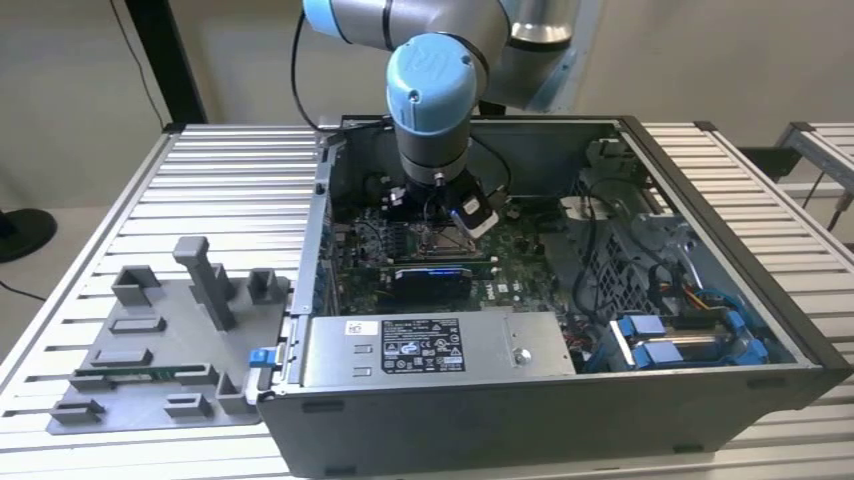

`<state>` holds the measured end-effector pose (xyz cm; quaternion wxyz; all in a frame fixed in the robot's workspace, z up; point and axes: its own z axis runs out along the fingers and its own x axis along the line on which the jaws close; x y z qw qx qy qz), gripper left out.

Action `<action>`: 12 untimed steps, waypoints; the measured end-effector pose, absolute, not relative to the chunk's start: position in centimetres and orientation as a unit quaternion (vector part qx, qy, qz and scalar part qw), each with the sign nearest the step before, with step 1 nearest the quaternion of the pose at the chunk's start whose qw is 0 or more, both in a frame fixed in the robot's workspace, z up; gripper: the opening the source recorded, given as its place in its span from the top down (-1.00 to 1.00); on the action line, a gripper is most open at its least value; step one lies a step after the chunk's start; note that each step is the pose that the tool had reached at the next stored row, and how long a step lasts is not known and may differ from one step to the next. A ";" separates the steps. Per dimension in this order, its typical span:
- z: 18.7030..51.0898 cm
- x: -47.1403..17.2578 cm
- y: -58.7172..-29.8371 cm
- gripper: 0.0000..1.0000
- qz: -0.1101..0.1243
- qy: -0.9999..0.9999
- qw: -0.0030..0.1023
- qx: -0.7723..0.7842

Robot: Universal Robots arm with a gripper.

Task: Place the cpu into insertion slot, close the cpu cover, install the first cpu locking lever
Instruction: 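Install the first cpu locking lever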

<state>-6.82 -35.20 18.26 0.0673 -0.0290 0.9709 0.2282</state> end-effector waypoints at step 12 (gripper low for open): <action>18.5 -7.0 -35.1 1.00 0.230 0.970 0.067 -0.029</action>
